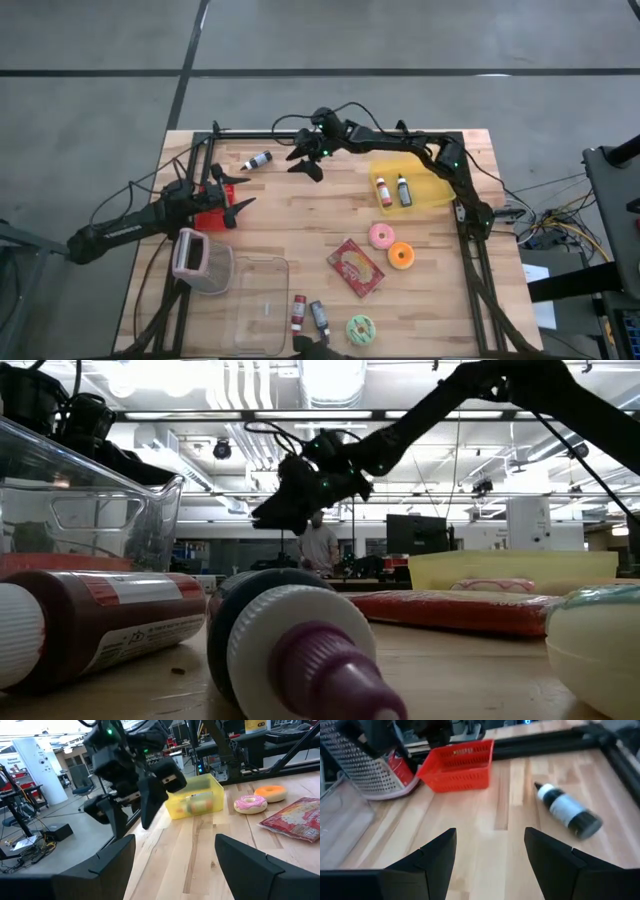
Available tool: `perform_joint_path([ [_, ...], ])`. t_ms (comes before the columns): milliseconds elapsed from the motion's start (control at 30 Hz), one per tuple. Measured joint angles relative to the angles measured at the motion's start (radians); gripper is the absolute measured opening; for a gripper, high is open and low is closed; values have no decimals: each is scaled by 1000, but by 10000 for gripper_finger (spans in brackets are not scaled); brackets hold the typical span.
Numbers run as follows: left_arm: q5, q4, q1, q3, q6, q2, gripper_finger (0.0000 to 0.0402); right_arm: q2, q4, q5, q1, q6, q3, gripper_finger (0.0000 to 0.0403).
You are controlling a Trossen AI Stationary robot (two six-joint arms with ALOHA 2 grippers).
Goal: Pick & Place Food Item
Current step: Put the black food coloring bottle into the yellow bin
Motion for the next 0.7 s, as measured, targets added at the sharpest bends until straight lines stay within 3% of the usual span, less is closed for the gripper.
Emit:
perform_joint_path([
  [200, 0, 0, 0, 0, 0, 0, 278, -2, -12, 7, -2, -4, 16, 231],
  [400, 0, 0, 0, 0, 0, 0, 278, -30, -131, 21, 2, -38, 15, 231],
  [700, 0, 0, 0, 0, 0, 0, 278, -138, -188, 164, 50, -142, -69, 231],
])
